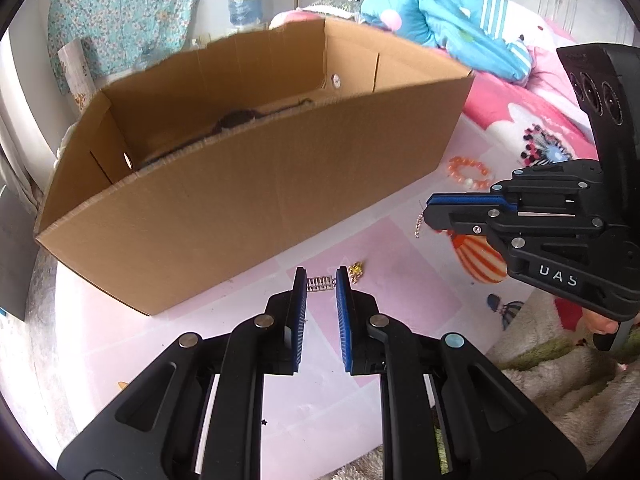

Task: Organize jewelry
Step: 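Carry the gold comb charm over the box with the left gripper, then open the left gripper to drop the comb charm into the box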

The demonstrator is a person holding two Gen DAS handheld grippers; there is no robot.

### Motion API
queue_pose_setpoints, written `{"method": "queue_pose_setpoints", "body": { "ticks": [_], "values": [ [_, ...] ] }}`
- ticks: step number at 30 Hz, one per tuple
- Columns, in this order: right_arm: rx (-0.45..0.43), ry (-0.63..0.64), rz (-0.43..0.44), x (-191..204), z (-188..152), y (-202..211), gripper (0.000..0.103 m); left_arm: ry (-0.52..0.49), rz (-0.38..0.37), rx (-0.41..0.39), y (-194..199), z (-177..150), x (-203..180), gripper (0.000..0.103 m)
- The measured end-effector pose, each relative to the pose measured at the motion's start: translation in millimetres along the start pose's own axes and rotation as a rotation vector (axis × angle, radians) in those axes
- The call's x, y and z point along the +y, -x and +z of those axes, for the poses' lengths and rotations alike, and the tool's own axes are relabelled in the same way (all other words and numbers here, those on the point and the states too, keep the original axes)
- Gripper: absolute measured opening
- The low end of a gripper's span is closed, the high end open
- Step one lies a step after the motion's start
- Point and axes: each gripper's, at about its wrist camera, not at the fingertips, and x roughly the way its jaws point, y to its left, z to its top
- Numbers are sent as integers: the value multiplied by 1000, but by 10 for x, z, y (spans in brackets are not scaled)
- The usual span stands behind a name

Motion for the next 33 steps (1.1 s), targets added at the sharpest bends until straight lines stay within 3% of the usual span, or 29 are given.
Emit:
{"method": "queue_pose_setpoints", "body": {
  "ticks": [3, 7, 13, 18, 21, 27, 29, 33],
  "values": [
    [-49, 10, 2, 54, 41, 184, 3, 0, -19, -41, 168, 74, -7, 14],
    [-152, 29, 19, 74, 216, 505, 3, 13, -99, -123, 434, 256, 26, 14],
    [-309, 60, 36, 10, 611, 920, 3, -46, -109, -225, 709, 630, 118, 14],
    [-327, 72, 82, -71, 965, 892, 3, -83, -71, -188, 576, 970, 260, 14],
    [-213, 72, 153, -156, 1202, 593, 3, -87, -92, -100, 352, 1137, 404, 14],
    [91, 96, 223, -215, 1476, -105, 3, -102, -159, 186, -345, 1302, 670, 14],
    [183, 92, 221, -248, 1497, -307, 3, -78, -189, 295, -593, 1301, 745, 14],
    [309, 111, 201, -236, 1451, -591, 3, -48, -205, 410, -869, 1261, 814, 14]
  ]
}}
